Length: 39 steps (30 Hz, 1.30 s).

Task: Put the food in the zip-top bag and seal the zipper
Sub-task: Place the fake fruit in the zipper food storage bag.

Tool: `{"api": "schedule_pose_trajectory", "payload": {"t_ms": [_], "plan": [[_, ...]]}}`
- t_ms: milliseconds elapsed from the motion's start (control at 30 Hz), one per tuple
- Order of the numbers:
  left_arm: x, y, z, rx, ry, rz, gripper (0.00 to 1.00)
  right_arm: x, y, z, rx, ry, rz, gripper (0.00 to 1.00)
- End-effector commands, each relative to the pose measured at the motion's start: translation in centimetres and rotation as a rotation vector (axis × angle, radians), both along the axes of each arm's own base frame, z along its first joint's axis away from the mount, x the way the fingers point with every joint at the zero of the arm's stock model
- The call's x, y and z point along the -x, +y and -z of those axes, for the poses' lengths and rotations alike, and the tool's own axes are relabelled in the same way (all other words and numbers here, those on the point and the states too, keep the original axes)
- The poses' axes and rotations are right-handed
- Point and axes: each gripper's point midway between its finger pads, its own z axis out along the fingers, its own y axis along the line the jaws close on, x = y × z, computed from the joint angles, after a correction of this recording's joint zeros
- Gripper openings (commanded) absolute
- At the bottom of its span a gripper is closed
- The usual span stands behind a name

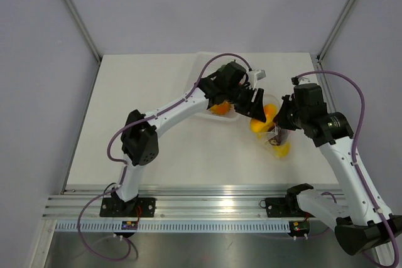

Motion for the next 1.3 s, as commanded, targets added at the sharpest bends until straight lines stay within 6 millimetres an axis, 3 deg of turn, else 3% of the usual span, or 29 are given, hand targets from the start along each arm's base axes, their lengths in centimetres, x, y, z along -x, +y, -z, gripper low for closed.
{"api": "schedule_pose_trajectory", "payload": {"t_ms": [0, 67, 100, 167, 200, 300, 500, 567, 600, 633, 667, 700, 767, 833, 867, 967, 1100, 1267], "plan": [[-0.8, -1.6, -1.7, 0.053, -0.010, -0.014, 0.12, 0.0, 1.1, -1.8, -0.068, -0.053, -0.030, 0.00], [-1.1, -1.8, -1.5, 0.047, -0.006, -0.036, 0.15, 0.2, 1.5, -2.1, -0.093, -0.056, -0.045, 0.00], [-1.2, -1.9, -1.5, 0.047, -0.003, -0.042, 0.28, 0.1, 1.7, -2.1, -0.102, -0.057, -0.046, 0.01], [-1.1, -2.2, -1.5, 0.048, 0.005, -0.042, 0.45, 0.1, 1.8, -2.0, -0.107, -0.056, -0.050, 0.01], [-1.0, -2.1, -1.5, 0.044, 0.003, -0.040, 0.70, 0.2, 1.8, -1.7, -0.104, -0.049, -0.050, 0.00], [-0.3, -1.5, -2.6, 0.039, -0.019, -0.020, 0.94, 0.3, 1.5, -1.3, -0.092, -0.041, -0.045, 0.01], [1.3, 2.2, -8.6, 0.125, -0.232, -0.017, 0.91, 0.5, 1.2, -1.1, -0.080, -0.048, -0.040, 0.01], [2.0, 3.5, -9.1, 0.128, -0.284, 0.002, 0.83, 0.6, 1.1, -1.2, -0.070, -0.054, -0.051, 0.01], [2.6, 4.4, -10.7, 0.149, -0.321, 0.005, 0.80, 0.6, 1.1, -1.4, -0.068, -0.058, -0.057, 0.01], [2.7, 5.1, -11.0, 0.149, -0.364, 0.012, 0.74, 0.8, 1.4, -1.4, -0.073, -0.054, -0.077, 0.01], [2.6, 5.9, -9.9, 0.128, -0.375, 0.008, 0.70, 0.8, 1.6, -1.8, -0.074, -0.067, -0.098, 0.01], [3.1, 7.0, -11.0, 0.150, -0.418, 0.003, 0.66, 0.8, 1.7, -2.1, -0.074, -0.073, -0.109, 0.01], [1.5, 8.4, -11.1, 0.164, -0.511, -0.033, 0.56, 1.1, 2.4, -2.5, -0.086, -0.080, -0.168, 0.01], [0.6, 10.3, -9.6, 0.151, -0.534, -0.077, 0.54, 1.3, 2.7, -3.3, -0.094, -0.094, -0.195, 0.01], [-1.0, 11.1, -9.7, 0.169, -0.559, -0.117, 0.54, 1.5, 2.6, -3.3, -0.083, -0.091, -0.209, 0.01], [-2.5, 11.8, -7.5, 0.104, -0.489, -0.129, 0.60, 1.7, 2.4, -3.2, -0.061, -0.081, -0.218, 0.01], [-3.0, 9.9, -5.4, 0.048, -0.353, -0.109, 0.82, 2.2, 2.1, -2.6, -0.051, -0.063, -0.216, 0.01], [-4.3, 8.2, -2.9, 0.066, -0.275, -0.165, 0.77, 2.7, 2.0, -2.6, -0.055, -0.060, -0.211, 0.01]]}}
